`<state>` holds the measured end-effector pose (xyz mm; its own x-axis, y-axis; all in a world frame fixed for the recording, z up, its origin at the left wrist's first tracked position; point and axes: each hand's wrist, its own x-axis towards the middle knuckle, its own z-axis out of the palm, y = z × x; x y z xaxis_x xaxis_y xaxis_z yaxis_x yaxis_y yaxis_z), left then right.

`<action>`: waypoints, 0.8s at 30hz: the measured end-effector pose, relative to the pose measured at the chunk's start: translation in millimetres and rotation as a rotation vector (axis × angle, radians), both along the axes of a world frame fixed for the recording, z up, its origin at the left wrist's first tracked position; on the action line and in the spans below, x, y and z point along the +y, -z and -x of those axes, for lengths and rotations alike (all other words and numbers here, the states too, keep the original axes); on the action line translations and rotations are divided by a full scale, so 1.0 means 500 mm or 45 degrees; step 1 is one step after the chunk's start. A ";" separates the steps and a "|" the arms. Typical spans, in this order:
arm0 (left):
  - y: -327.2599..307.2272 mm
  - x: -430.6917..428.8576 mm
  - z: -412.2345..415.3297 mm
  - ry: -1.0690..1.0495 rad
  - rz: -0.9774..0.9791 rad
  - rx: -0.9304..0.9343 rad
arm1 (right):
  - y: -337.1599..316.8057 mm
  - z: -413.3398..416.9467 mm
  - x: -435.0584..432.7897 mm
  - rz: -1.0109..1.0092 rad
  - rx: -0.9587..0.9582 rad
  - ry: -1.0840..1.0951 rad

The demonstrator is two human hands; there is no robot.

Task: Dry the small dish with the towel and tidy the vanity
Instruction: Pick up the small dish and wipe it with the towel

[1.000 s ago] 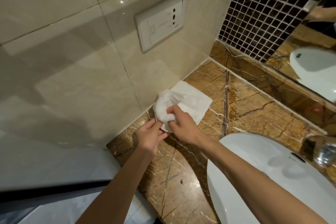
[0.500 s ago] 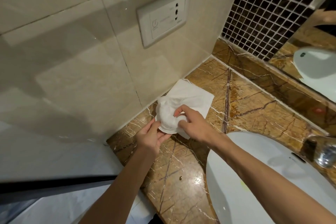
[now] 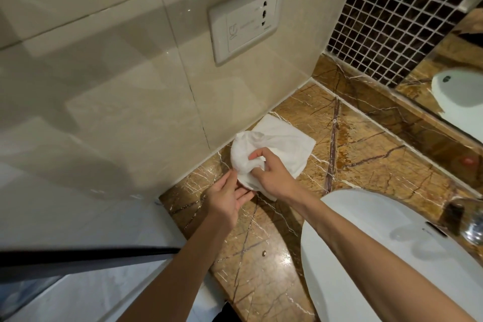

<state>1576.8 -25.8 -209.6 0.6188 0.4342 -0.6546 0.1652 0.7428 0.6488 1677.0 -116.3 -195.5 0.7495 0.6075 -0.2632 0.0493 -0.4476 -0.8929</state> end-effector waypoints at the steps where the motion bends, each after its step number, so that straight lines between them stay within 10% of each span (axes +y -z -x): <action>1: -0.001 -0.004 -0.001 0.015 -0.021 -0.001 | 0.002 0.002 0.005 0.008 0.010 0.024; 24: -0.008 0.014 0.005 0.188 -0.105 -0.030 | -0.013 -0.026 -0.095 0.242 -0.335 -0.182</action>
